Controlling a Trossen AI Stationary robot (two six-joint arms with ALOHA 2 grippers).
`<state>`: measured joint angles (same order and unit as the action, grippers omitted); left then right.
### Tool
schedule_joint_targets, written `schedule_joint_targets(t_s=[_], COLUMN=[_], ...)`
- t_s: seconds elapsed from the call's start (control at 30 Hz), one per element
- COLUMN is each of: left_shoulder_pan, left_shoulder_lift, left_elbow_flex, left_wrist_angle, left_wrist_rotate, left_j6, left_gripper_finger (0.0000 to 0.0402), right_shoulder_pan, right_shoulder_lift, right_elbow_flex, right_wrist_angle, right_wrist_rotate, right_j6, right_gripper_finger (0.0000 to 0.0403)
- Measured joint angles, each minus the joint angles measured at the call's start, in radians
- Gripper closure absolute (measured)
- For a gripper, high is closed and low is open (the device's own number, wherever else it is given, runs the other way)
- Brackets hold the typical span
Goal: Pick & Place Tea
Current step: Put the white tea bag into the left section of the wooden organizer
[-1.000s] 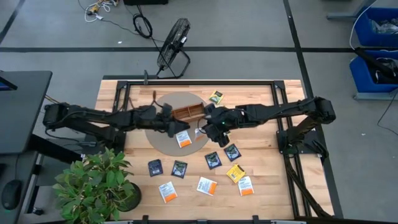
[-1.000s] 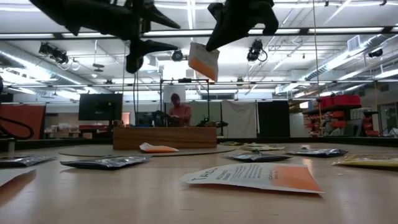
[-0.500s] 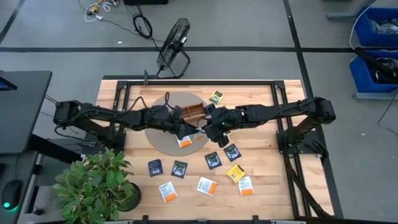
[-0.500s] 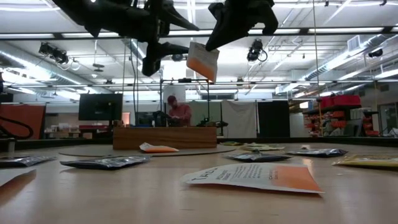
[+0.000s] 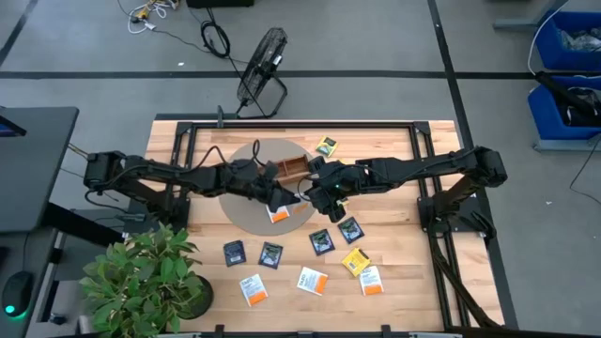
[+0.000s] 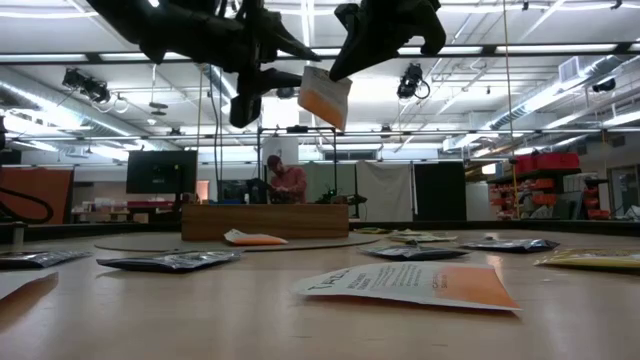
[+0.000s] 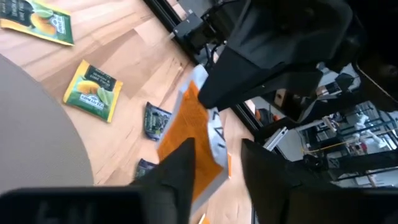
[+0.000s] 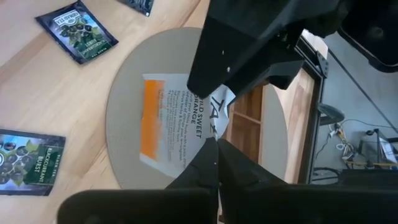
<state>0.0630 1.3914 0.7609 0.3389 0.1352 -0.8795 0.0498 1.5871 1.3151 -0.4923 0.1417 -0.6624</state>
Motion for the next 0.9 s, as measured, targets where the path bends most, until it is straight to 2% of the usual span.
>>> schedule_joint_targets(t_s=[0.17,0.23,0.4,0.5,0.73,0.9], left_shoulder_pan=[0.019,0.023,0.025,0.025,0.025,0.021], left_shoulder_lift=[0.000,0.000,0.000,0.000,-0.020,-0.113], left_elbow_flex=[0.000,0.000,0.000,0.000,-0.001,-0.002], left_wrist_angle=[0.003,0.003,0.002,0.002,-0.028,-0.133], left_wrist_rotate=[0.003,0.011,0.049,0.050,0.041,-0.080], left_j6=[0.005,0.009,0.037,0.054,0.121,0.258], left_gripper_finger=[0.0374,0.0391,0.0397,0.0398,0.0399,0.0400], right_shoulder_pan=[-0.001,0.000,0.000,0.000,-0.008,-0.025], right_shoulder_lift=[0.000,0.000,0.000,0.000,-0.049,-0.124], right_elbow_flex=[0.000,0.000,0.000,0.000,0.000,0.000], right_wrist_angle=[-0.002,-0.002,0.000,-0.001,-0.005,-0.019], right_wrist_rotate=[0.001,0.002,0.003,0.010,-0.072,-0.098], right_j6=[0.000,0.001,0.071,0.142,0.303,0.396], right_gripper_finger=[0.0403,0.0403,0.0402,0.0387,0.0312,0.0253])
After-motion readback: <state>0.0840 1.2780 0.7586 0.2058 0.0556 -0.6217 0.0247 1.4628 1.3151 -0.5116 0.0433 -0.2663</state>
